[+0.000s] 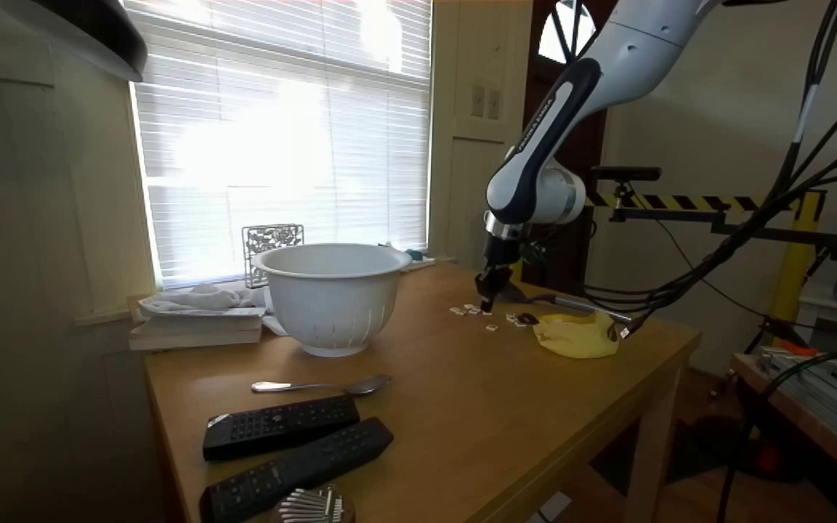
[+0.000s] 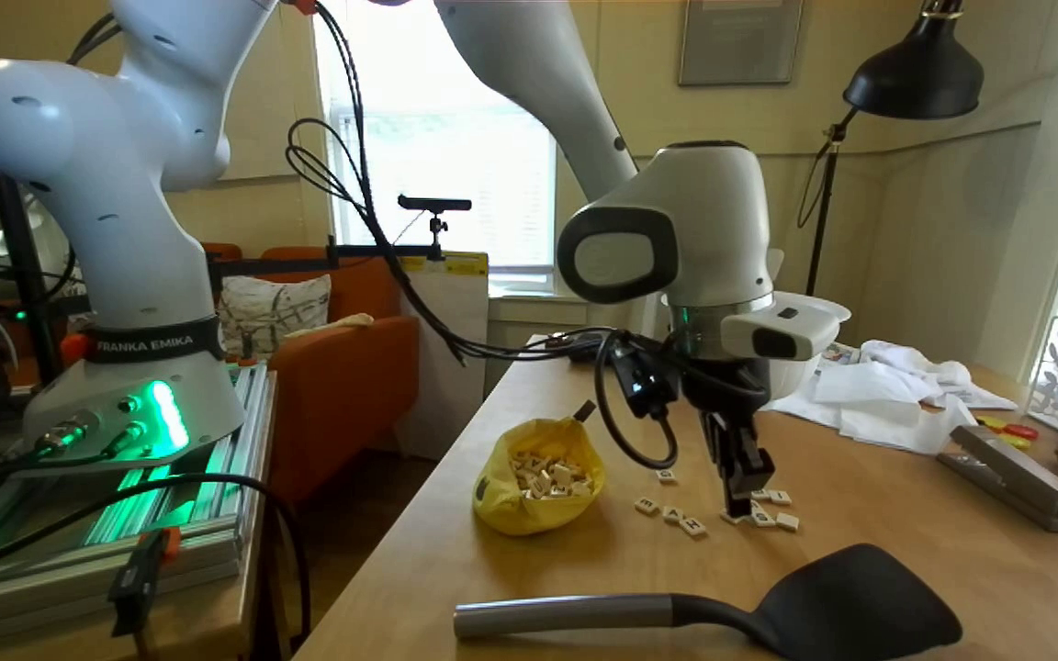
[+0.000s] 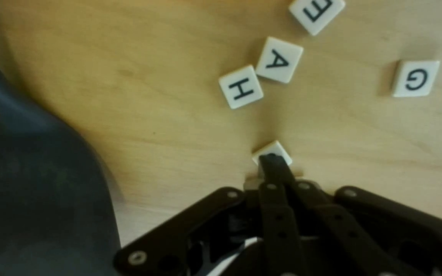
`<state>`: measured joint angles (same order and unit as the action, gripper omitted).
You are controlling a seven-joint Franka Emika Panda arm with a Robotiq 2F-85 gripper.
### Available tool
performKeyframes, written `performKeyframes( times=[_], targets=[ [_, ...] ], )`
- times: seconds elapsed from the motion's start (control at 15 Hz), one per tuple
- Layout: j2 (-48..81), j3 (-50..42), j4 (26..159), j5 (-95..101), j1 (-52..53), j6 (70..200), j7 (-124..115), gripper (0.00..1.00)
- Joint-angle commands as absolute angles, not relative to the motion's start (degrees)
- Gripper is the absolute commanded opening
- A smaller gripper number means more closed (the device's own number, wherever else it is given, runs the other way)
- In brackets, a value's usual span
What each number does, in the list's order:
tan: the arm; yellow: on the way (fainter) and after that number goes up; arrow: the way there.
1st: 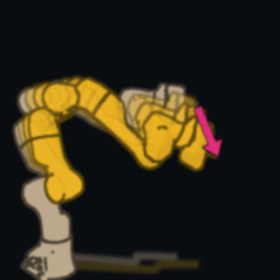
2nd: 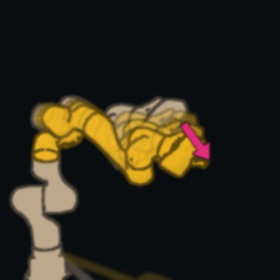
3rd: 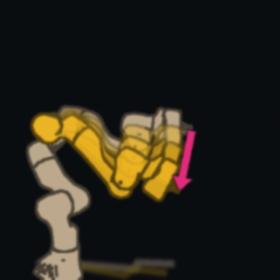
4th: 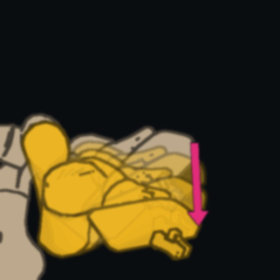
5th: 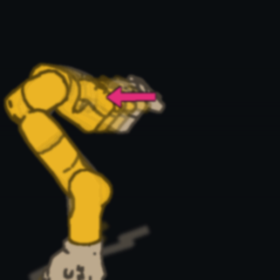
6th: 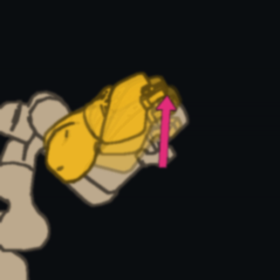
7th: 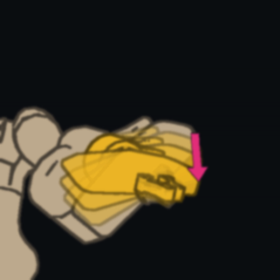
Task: Move the small objects on the table
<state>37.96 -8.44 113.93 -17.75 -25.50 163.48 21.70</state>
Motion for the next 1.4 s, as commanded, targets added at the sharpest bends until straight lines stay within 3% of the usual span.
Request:
performKeyframes(
  times=[0.0,0.47,1.33],
  targets=[
    [37.9,-7.1,113.3,-14.2,-27.2,162.2,18.2,0.00],
    [37.3,-8.2,115.0,-11.3,-26.7,160.7,15.8,0.00],
    [36.4,-2.5,118.5,-12.4,-24.9,162.6,14.9,0.00]
  ],
)
